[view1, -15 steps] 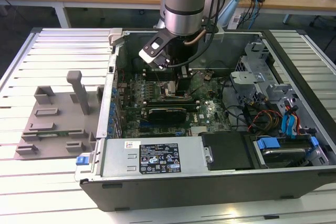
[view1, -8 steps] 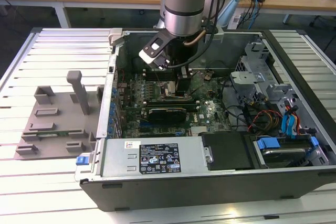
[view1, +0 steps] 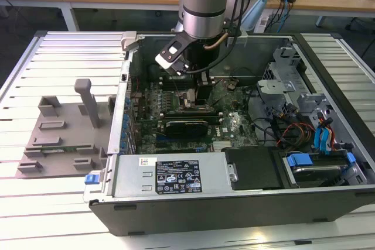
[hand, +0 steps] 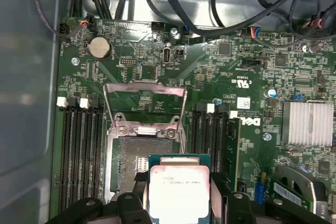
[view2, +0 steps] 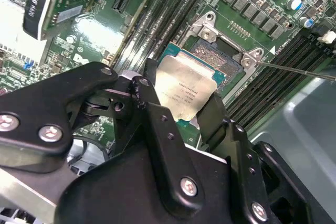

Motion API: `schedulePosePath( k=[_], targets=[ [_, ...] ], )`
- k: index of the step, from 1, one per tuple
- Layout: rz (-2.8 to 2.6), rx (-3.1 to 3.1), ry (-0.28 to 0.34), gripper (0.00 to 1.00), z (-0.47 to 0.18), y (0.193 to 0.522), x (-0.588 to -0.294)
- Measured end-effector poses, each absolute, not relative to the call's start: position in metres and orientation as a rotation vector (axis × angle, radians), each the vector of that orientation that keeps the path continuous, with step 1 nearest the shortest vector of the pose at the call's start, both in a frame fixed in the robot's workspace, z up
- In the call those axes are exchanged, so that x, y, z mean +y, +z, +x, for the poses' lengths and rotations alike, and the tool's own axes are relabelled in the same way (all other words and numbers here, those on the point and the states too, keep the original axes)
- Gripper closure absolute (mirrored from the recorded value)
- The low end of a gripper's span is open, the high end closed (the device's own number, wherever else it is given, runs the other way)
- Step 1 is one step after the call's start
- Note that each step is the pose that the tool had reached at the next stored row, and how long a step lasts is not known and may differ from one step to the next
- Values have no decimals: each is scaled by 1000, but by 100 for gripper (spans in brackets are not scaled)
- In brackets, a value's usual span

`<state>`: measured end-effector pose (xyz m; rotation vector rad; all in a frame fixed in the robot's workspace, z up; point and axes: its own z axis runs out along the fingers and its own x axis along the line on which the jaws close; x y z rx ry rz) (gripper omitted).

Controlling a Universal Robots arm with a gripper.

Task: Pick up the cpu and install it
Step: 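Place the cpu into insertion slot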

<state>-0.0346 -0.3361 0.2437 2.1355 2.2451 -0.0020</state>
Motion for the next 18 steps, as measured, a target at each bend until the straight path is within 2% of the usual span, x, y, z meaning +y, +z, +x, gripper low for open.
schedulePosePath(
  k=[18],
  targets=[
    [2136,2245,-2,45,-35,231,-326]
  ],
)
